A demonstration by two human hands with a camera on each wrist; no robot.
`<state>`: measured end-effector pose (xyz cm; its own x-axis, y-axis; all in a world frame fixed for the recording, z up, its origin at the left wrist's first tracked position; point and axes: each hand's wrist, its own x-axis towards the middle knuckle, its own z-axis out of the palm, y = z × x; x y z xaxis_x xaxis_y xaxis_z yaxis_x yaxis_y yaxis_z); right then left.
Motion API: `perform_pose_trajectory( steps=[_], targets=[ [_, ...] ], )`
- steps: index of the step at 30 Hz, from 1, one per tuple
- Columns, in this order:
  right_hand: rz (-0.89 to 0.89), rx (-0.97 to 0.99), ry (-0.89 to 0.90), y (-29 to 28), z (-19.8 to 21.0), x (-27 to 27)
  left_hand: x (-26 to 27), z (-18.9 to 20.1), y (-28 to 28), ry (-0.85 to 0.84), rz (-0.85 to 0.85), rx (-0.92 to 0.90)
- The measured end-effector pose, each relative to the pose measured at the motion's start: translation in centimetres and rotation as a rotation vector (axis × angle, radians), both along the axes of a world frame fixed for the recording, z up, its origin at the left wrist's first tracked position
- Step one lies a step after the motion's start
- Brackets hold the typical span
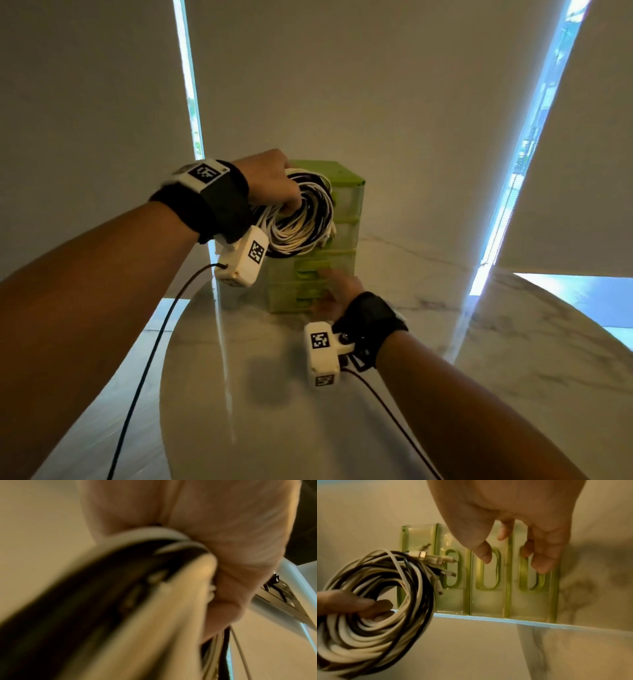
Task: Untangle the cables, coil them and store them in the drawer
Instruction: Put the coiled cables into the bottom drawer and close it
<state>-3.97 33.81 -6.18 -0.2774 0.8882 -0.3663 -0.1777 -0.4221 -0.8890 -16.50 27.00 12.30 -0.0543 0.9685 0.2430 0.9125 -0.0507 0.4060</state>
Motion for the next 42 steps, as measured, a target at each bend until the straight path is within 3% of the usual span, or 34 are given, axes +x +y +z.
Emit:
perform_pose_trajectory(
  steps=[6, 12, 15, 17, 22, 25, 31, 37, 42],
  targets=[
    [-0.107, -0.043, 0.096, -0.2, -0.4, -2.1, 0.2, -0.4, 0.1, -0.051, -0.018, 0.011],
    [-0.283, -0.02, -0.021, -0.4, -1.8, -2.0, 0.3, -1.0, -0.3, -0.106, -0.05, 0.007],
    [-0.199, 0.007, -0.13, -0.7, -1.9, -0.9, 0.5, -1.0, -0.4, -0.123, -0.051, 0.002],
    [-0.084, 0.177, -0.293, -1.1, -1.5, -0.3, 0.5, -1.1, -0.5, -0.139, -0.05, 0.008],
    [0.473, 0.894, -1.179, -2.9, 1.8, 0.6, 0.6, -1.8, -0.9, -0.209, -0.062, 0.059],
    [0.678, 0.923, -1.406, -2.8, 2.4, 0.4, 0.7, -2.3, -1.2, -0.235, -0.076, 0.092],
    [0.699, 1.067, -1.514, -4.7, 4.1, 0.8, 0.6, -2.8, -1.1, -0.29, -0.083, 0.114],
    [0.833, 1.306, -1.612, -10.9, 4.7, 2.6, 0.5, -3.2, -0.9, -0.325, -0.095, 0.128],
    [0.814, 1.306, -1.616, -13.4, 5.3, 3.9, 0.5, -3.4, -0.8, -0.349, -0.099, 0.125]
  ],
)
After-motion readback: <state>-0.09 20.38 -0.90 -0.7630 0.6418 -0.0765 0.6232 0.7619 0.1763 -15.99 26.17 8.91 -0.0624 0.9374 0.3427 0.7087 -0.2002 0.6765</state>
